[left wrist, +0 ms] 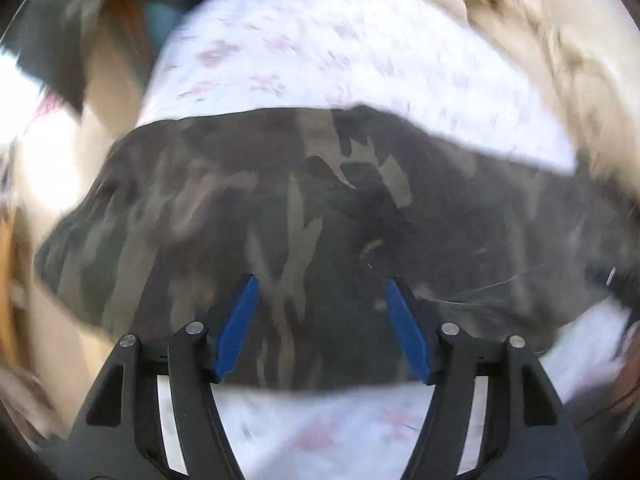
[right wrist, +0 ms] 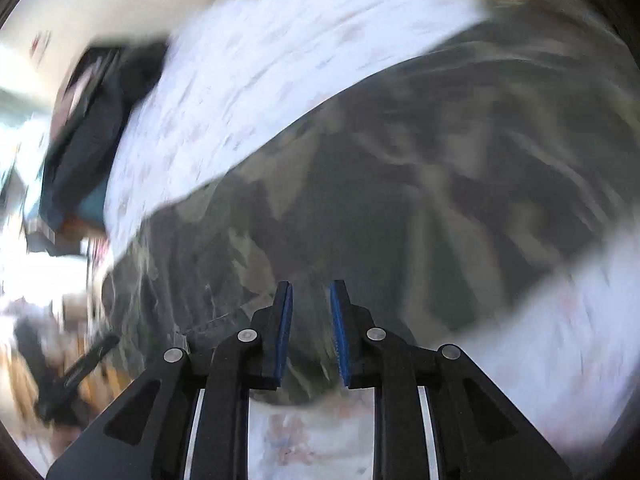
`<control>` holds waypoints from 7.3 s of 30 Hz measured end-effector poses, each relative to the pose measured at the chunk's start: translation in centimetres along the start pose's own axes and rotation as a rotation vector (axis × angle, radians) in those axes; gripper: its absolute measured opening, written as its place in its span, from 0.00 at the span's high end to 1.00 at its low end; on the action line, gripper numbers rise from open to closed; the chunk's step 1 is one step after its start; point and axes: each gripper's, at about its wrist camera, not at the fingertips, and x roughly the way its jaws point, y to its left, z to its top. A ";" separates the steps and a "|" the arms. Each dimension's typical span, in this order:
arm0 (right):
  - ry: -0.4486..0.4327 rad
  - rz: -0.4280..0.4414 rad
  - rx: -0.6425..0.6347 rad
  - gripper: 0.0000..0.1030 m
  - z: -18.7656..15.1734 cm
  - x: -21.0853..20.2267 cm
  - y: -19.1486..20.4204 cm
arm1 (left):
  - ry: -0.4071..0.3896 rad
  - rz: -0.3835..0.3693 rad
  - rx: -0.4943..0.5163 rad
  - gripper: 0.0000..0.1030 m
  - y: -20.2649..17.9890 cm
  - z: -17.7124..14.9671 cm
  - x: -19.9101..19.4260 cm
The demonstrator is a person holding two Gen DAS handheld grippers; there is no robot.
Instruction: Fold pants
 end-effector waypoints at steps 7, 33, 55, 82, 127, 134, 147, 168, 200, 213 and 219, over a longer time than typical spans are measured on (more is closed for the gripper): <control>0.161 -0.164 -0.254 1.00 6.8 10.1 -3.0 | 0.106 0.066 0.170 0.35 -0.7 -0.1 7.0; -0.215 -0.537 -0.201 0.61 22.1 -10.7 -19.4 | 0.141 0.114 0.165 0.26 -5.5 1.5 9.1; -0.226 -0.656 -0.206 0.51 23.4 -11.0 -19.3 | 0.133 0.118 0.208 0.25 -5.8 0.1 8.9; -0.097 -0.807 0.037 0.94 10.3 -15.3 -25.0 | 0.123 0.072 0.209 0.22 -4.4 -1.3 8.6; -0.043 -0.291 -0.263 0.59 -6.7 0.9 2.1 | 0.108 -0.043 0.251 0.16 -11.2 -4.0 6.7; -0.151 -0.013 -0.167 0.49 -6.3 -2.7 3.0 | 0.019 -0.100 -0.007 0.15 -2.8 -4.2 0.9; -0.079 0.148 -0.275 0.40 -8.4 -1.9 7.3 | -0.225 -0.115 -0.776 0.02 21.1 -12.7 -4.1; -0.006 0.074 -0.233 0.40 -8.1 1.2 6.4 | -0.183 -0.134 -0.970 0.03 25.3 -13.2 1.0; -0.018 -0.010 -0.283 0.40 -8.4 0.7 6.5 | -0.425 0.101 -0.659 0.75 15.8 -5.8 -2.7; -0.171 0.101 -0.070 0.40 -4.2 -5.8 1.9 | -0.676 0.279 0.255 0.78 -7.5 -2.4 -7.0; -0.295 0.105 0.081 0.40 -2.4 -9.6 -3.2 | -0.452 0.307 0.764 0.75 -22.3 -6.8 2.0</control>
